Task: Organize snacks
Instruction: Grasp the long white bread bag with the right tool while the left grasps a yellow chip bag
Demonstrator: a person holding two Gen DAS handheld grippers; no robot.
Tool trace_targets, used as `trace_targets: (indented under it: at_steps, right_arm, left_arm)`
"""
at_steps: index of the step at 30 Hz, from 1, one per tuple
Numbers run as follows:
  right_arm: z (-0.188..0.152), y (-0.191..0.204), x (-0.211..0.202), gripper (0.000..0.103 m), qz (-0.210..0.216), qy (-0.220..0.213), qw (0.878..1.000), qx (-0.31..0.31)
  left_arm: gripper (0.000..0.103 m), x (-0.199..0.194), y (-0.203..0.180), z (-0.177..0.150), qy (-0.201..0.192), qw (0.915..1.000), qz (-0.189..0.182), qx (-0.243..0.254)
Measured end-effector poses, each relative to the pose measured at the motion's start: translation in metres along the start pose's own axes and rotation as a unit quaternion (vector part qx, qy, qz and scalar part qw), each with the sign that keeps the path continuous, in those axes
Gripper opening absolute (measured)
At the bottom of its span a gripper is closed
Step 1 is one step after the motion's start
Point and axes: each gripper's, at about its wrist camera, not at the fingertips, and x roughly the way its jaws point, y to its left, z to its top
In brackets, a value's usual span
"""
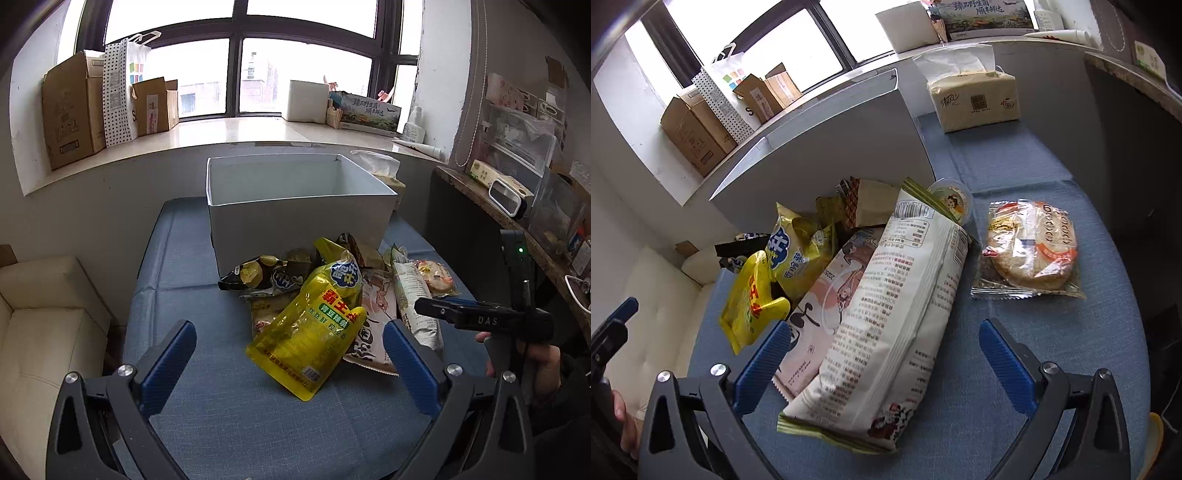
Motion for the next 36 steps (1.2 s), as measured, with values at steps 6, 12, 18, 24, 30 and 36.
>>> trace_targets:
  at_steps: [6,12,18,24,30,36]
  right_arm:
    - [0.01,-0.002,0.035,0.103,0.018,0.037,0.999,0.022]
    - [0.005,-0.003,0.045,0.056,-0.003,0.033,0.999,0.02]
    - [-0.003,-0.022,0.034,0.036,0.015,0.022,0.999,0.046]
    - [-0.004,-0.022,-0.008,0.036,0.04,-0.028,0.998,0.044]
    - [-0.013,-0.024,-0.048,0.036,0.043,-0.058,0.997,0.041]
    - [-0.017,-0.021,-0.066,0.036,0.042,-0.065,0.996,0.036]
  left_arm:
    - [0.103,0.008,-0.002,-0.008,0.013,0.9999,0.001,0.011]
    - [0.103,0.02,-0.003,-0.014,0.029,0.9993,-0.007,0.024]
    - [0.103,0.04,-0.012,-0.017,0.057,0.9967,-0.028,0.051]
    - [0.103,0.073,-0.034,-0.014,0.081,0.9915,-0.036,0.096]
    - [0.103,0.12,-0.057,-0.009,0.102,0.9857,-0.003,0.134]
    - [0.102,0.153,-0.058,-0.002,0.108,0.9851,0.01,0.133]
